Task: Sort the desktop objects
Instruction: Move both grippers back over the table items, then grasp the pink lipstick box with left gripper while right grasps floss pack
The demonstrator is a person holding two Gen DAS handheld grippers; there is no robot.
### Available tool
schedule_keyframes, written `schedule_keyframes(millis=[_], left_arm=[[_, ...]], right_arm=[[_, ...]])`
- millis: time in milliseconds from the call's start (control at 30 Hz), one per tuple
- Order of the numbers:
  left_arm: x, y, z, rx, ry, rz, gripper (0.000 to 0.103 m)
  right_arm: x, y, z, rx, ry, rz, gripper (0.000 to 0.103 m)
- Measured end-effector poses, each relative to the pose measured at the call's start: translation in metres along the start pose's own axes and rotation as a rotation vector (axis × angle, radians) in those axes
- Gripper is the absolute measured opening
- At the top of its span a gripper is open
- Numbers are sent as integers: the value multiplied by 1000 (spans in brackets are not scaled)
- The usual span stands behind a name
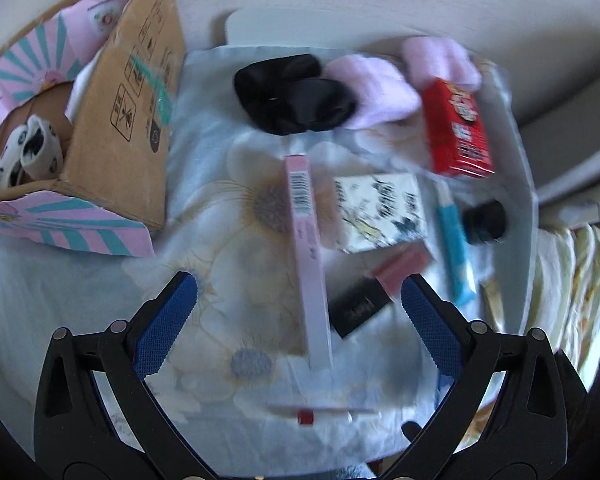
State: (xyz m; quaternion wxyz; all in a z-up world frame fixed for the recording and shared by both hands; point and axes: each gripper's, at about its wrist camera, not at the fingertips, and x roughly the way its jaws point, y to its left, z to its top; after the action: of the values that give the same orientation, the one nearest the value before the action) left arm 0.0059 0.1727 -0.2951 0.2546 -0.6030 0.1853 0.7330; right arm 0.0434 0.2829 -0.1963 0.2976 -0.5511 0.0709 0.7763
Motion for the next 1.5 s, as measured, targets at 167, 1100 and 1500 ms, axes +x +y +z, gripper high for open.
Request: schedule_keyframes(millis=[167, 1100, 1500], left_arm=[[22, 1, 0, -17, 23, 39, 99], [1, -9, -25, 129, -12, 88, 12], [-69, -5, -28, 284, -62, 72, 12]], right_arm=[[8, 2, 2, -31, -10, -37, 101], [-21, 12, -20, -25, 4, -146, 50], [-81, 13, -33, 43, -27, -133, 50]])
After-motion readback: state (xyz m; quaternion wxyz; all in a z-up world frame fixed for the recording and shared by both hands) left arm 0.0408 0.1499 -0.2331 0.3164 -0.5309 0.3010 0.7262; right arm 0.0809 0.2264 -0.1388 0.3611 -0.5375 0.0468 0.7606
